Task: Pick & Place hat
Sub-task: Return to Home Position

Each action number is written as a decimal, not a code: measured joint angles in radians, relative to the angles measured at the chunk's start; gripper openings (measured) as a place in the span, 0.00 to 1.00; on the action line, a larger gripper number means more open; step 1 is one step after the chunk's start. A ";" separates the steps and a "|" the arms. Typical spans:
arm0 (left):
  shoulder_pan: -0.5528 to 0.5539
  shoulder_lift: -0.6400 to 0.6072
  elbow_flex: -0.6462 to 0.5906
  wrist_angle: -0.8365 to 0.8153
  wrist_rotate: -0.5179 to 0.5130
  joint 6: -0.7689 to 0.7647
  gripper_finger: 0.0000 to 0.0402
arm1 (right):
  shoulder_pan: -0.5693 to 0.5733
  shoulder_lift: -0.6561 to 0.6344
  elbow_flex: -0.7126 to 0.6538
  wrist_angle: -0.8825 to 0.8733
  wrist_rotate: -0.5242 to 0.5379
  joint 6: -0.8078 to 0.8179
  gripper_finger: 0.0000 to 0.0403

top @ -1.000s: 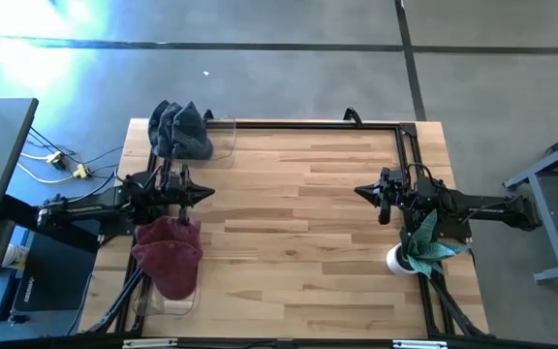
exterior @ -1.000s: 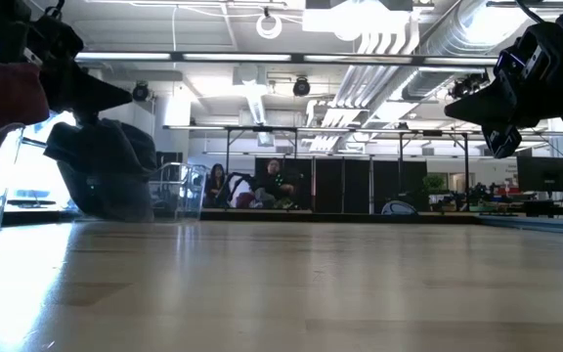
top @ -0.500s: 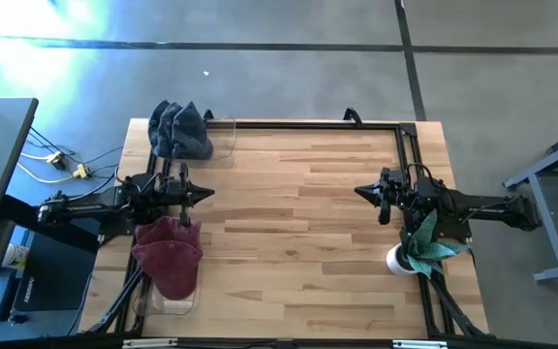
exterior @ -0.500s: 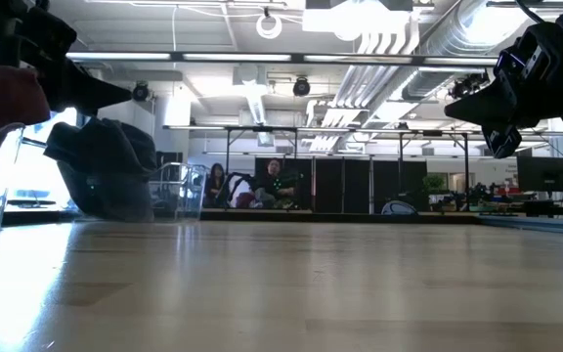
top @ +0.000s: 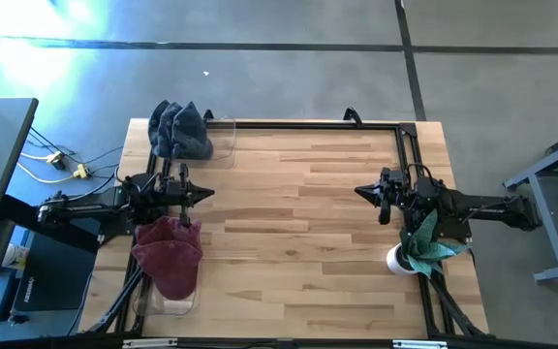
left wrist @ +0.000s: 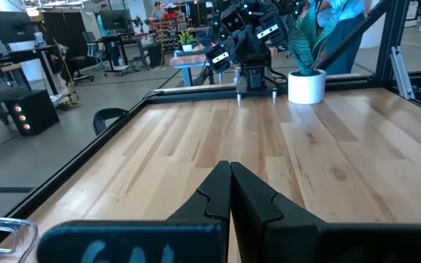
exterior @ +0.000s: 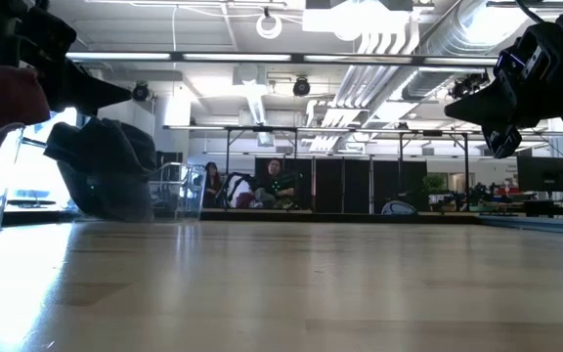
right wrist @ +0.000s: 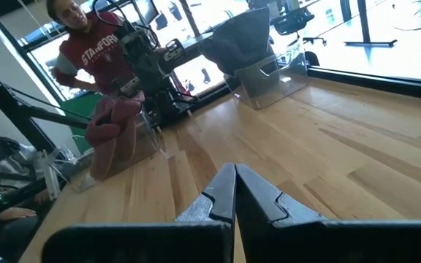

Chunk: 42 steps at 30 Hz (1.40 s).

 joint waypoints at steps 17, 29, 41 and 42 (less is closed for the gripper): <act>0.000 0.001 0.000 0.002 -0.003 0.000 0.00 | 0.142 -0.130 0.000 -0.026 -0.093 -0.294 0.00; 0.000 0.001 0.000 0.002 -0.004 0.000 0.00 | 0.142 -0.123 0.000 -0.026 -0.094 -0.289 0.00; 0.000 0.001 0.000 0.003 -0.005 0.000 0.00 | 0.142 -0.122 0.000 -0.026 -0.094 -0.288 0.00; 0.000 0.001 0.000 0.003 -0.005 0.000 0.00 | 0.142 -0.122 0.000 -0.026 -0.094 -0.288 0.00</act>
